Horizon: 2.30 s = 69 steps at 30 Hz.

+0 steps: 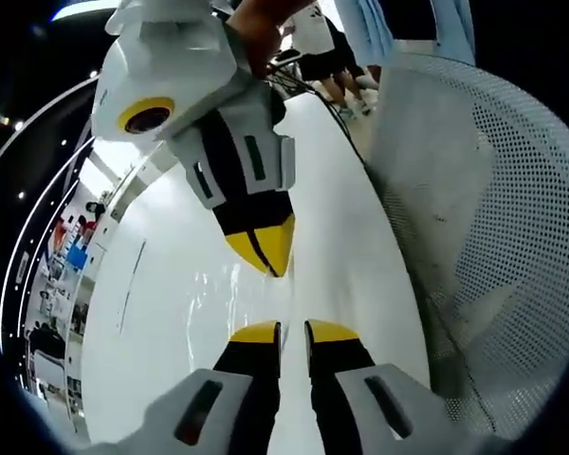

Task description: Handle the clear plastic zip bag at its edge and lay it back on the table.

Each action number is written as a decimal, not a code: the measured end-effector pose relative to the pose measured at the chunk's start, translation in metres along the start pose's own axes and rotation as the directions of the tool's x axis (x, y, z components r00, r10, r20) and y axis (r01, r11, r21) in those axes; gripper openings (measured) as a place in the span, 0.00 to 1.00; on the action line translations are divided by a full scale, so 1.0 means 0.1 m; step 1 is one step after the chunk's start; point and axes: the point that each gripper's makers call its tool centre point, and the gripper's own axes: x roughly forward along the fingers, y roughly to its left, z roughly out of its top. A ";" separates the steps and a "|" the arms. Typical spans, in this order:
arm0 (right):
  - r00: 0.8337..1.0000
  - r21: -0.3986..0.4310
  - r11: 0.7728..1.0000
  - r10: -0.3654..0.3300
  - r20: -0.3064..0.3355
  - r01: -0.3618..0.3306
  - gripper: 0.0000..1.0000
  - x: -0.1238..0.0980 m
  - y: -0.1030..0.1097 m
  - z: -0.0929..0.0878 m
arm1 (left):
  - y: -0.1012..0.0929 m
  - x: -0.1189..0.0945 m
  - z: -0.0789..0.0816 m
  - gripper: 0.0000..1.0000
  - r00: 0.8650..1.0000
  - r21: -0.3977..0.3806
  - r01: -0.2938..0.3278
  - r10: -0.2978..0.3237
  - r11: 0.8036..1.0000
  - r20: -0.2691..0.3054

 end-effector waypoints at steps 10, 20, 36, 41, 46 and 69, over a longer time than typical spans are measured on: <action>1.000 0.019 1.000 -0.018 0.024 0.017 0.00 -0.03 -0.06 0.05 | 0.05 -0.02 -0.05 0.01 1.000 -0.010 -0.012 0.012 1.000 -0.017; 0.998 0.024 0.998 -0.052 0.031 0.052 0.00 -0.09 -0.11 0.11 | 0.03 -0.02 -0.05 0.00 1.000 -0.028 -0.005 0.005 1.000 -0.021; 0.994 0.052 0.994 -0.100 0.042 0.097 0.00 -0.13 -0.18 0.16 | 0.01 -0.01 -0.05 0.00 1.000 -0.097 0.009 -0.011 0.995 -0.028; 0.991 0.054 0.991 -0.123 0.053 0.120 0.00 -0.14 -0.25 0.18 | 0.02 -0.01 -0.07 0.00 0.999 -0.103 0.010 -0.013 0.995 -0.031; 0.985 0.046 0.987 -0.158 0.069 0.155 0.00 -0.17 -0.32 0.22 | 0.05 -0.01 -0.07 0.00 0.999 -0.105 0.006 -0.009 0.994 -0.033; 0.926 0.057 0.943 -0.331 0.181 0.326 0.00 -0.43 -0.47 0.49 | 0.23 -0.02 -0.06 0.00 0.999 -0.125 -0.026 0.020 0.992 -0.047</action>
